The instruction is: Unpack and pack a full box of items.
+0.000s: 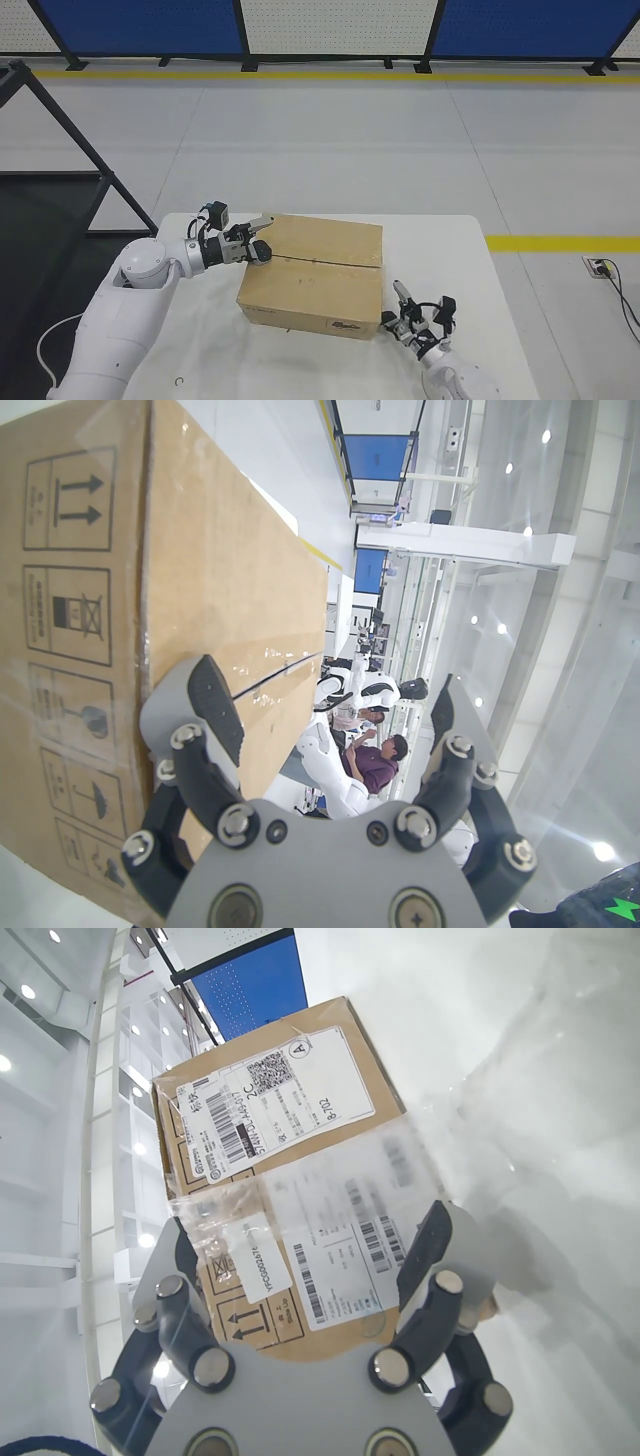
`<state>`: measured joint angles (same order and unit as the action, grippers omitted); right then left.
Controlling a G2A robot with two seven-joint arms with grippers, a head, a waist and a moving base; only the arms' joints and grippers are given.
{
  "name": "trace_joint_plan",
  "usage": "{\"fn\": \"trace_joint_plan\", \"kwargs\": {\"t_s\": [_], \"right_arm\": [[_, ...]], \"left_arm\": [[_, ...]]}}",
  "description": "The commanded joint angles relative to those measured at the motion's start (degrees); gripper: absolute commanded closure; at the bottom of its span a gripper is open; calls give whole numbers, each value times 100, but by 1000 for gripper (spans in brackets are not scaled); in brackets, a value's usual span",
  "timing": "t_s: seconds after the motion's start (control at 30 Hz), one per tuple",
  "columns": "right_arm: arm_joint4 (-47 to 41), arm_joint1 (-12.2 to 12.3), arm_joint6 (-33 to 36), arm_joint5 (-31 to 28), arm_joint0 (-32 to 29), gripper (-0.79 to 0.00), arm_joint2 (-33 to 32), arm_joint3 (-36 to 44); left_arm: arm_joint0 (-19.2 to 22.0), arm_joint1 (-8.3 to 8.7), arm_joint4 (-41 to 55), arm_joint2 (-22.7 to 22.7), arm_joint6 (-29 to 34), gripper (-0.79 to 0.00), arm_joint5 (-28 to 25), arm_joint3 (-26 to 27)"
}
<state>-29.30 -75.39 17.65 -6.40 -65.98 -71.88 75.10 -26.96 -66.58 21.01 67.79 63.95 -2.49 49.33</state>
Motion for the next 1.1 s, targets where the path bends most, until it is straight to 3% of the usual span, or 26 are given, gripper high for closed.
{"fn": "trace_joint_plan", "kwargs": {"t_s": [0.0,0.23,0.63,1.07], "right_arm": [[-16,-14,-71,-4,49,-785,8,-12],[-244,-74,-459,-204,105,-785,-47,-44],[-102,25,70,330,-309,-785,-354,261],[-236,-131,-84,380,297,-785,88,-400]], "left_arm": [[0,0,0,0,0,-785,0,0],[0,0,0,0,0,-785,0,0],[0,0,0,0,0,-785,0,0],[0,0,0,0,0,-785,0,0]]}}
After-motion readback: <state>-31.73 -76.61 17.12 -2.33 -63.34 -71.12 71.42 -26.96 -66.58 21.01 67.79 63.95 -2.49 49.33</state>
